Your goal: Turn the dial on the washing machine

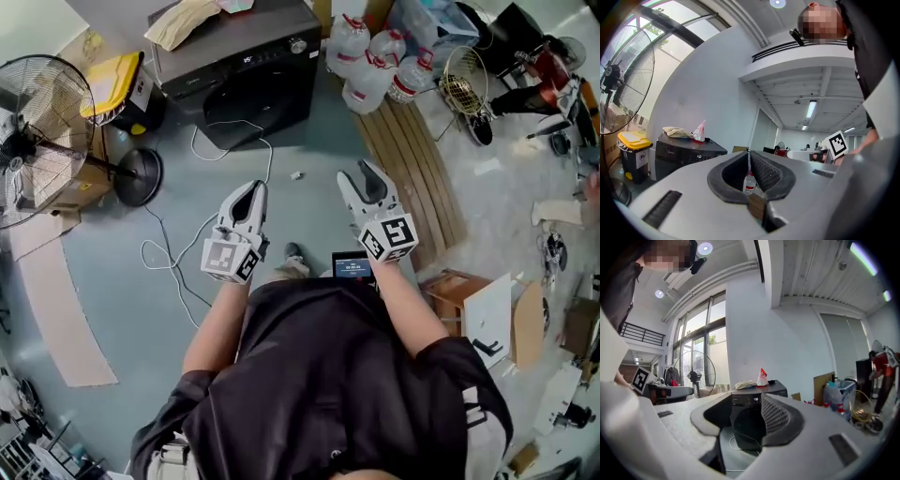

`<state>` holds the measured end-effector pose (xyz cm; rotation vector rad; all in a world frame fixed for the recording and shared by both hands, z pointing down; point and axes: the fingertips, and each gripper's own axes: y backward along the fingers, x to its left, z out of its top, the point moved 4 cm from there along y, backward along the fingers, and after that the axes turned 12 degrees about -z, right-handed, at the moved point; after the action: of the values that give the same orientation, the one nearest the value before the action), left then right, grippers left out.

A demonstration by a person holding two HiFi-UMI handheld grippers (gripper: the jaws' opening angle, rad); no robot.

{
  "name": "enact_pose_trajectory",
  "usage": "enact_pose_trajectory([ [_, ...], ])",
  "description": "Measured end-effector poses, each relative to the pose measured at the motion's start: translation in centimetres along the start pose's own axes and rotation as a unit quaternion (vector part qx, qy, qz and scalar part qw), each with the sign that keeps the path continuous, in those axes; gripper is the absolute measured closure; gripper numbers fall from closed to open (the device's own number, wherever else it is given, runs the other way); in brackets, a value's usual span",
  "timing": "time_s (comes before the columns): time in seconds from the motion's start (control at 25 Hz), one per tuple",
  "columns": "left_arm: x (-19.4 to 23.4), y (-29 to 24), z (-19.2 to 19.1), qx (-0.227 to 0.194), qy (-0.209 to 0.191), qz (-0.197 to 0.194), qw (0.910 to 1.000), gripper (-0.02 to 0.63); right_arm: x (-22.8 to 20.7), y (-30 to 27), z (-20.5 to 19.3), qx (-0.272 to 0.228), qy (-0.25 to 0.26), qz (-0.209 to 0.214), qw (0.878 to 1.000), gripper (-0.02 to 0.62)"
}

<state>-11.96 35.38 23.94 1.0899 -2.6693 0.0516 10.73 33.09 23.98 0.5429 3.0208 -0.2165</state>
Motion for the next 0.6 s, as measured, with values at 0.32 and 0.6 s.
enact_pose_trajectory([
  [0.32, 7.8, -3.3, 0.9, 0.002, 0.014, 0.012, 0.9998, 0.595, -0.1, -7.9, 0.5, 0.014, 0.0, 0.018, 1.0, 0.416],
  [0.6, 13.3, -8.3, 1.6, 0.005, 0.0, 0.024, 0.9997, 0.595, -2.3, -15.2, 0.3, 0.015, -0.011, 0.032, 0.999, 0.416],
])
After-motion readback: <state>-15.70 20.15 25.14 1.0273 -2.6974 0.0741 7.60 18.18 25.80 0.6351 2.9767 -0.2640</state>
